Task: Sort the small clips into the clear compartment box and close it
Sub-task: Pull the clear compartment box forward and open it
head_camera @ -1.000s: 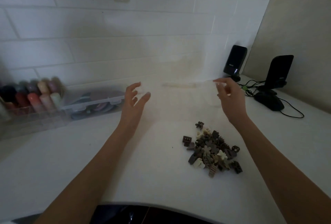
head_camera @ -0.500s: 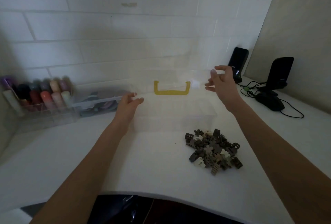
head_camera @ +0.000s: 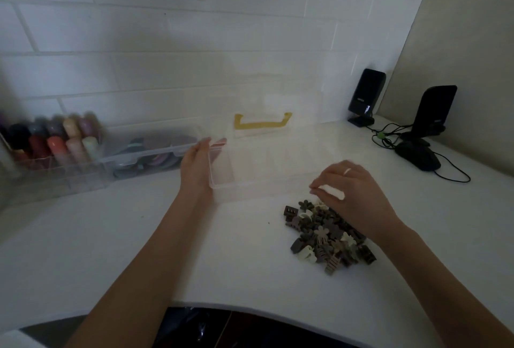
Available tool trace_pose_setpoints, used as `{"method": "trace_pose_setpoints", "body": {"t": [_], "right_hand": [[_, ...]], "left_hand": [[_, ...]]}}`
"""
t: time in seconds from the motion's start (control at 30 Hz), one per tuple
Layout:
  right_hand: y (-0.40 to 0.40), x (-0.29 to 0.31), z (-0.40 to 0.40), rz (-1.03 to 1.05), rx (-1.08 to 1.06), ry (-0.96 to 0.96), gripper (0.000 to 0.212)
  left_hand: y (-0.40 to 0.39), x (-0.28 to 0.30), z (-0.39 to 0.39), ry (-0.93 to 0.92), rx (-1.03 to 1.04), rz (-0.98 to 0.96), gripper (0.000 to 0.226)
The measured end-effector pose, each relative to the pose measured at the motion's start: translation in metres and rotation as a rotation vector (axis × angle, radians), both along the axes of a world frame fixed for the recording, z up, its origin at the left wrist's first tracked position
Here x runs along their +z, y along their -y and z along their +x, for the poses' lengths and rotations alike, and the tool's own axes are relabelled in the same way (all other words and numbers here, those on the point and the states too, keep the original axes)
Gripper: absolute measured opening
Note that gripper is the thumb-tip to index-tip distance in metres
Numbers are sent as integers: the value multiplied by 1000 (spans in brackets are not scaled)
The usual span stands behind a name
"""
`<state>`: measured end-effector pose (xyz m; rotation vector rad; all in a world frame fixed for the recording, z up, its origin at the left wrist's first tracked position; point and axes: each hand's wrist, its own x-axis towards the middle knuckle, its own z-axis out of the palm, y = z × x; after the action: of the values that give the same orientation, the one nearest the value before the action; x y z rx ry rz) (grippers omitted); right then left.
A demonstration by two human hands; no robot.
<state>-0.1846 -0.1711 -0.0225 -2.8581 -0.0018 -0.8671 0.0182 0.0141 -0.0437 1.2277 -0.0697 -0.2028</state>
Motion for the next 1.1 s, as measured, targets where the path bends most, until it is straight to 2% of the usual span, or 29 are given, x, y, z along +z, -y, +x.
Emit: {"method": "trace_pose_setpoints", "body": {"t": [0.07, 0.13, 0.23, 0.33, 0.5, 0.63, 0.77, 0.83, 0.97, 1.1], "right_hand": [[-4, -7, 1, 10, -11, -182, 21], [-5, -16, 5, 49, -28, -223, 29], [-6, -22, 11, 100, -35, -242, 26], [-5, -21, 11, 195, -40, -288, 20], [-7, -17, 8, 359, 15, -195, 14], [-8, -18, 8, 404, 49, -154, 16], [-17, -7, 10, 475, 104, 2, 16], [-26, 2, 12, 516, 150, 71, 16], [-48, 18, 40, 548, 247, 163, 15], [-73, 12, 78, 540, 285, 66, 10]], "left_hand": [[2, 3, 1, -72, -65, -142, 18], [5, 5, 3, -114, -136, -240, 19], [10, 7, 4, -2, -142, -108, 19], [16, 10, 1, 48, -117, -45, 31], [32, 12, 1, -28, -200, -110, 35], [36, 2, 5, -63, -163, -157, 42], [32, 1, 9, -156, -203, -278, 57], [31, -2, 11, -221, -155, -344, 34], [32, -5, 9, -253, -53, -351, 23], [27, -3, 6, -256, -98, -387, 24]]}}
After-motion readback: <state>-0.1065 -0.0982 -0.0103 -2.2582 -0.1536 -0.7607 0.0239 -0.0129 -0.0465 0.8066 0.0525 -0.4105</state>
